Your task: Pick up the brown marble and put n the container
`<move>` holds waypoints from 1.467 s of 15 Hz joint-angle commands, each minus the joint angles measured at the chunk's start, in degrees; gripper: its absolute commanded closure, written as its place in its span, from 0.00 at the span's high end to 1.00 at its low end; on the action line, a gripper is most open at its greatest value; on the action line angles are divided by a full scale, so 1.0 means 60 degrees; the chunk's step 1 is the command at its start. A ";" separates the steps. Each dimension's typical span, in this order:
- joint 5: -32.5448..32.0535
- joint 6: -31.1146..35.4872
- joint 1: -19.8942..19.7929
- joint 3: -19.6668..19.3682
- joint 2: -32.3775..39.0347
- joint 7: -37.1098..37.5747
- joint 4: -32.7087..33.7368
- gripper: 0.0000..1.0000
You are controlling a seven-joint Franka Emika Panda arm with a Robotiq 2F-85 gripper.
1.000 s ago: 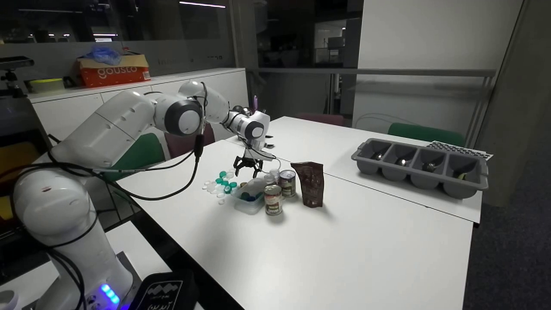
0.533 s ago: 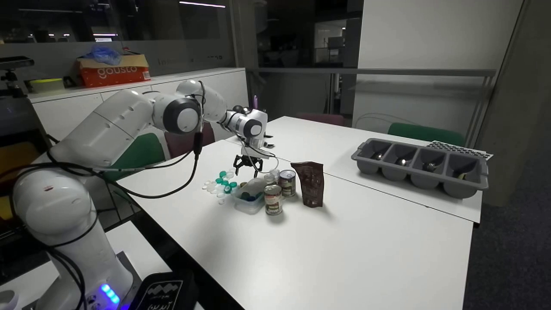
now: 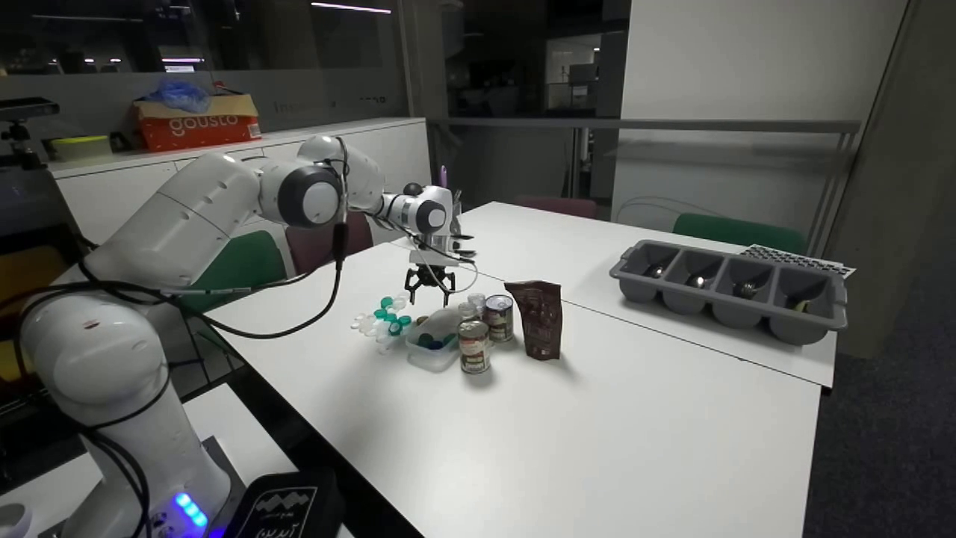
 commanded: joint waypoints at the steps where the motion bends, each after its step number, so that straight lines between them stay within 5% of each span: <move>1: -0.0777 -0.0448 0.0287 -0.0224 -0.0331 0.0274 -0.0309 1.00; 9: -0.2235 -0.0123 0.0374 -0.0224 -0.0240 -0.0575 -0.0447 1.00; 22: -0.2336 0.0262 0.0375 -0.0156 0.0648 -0.3334 0.0478 1.00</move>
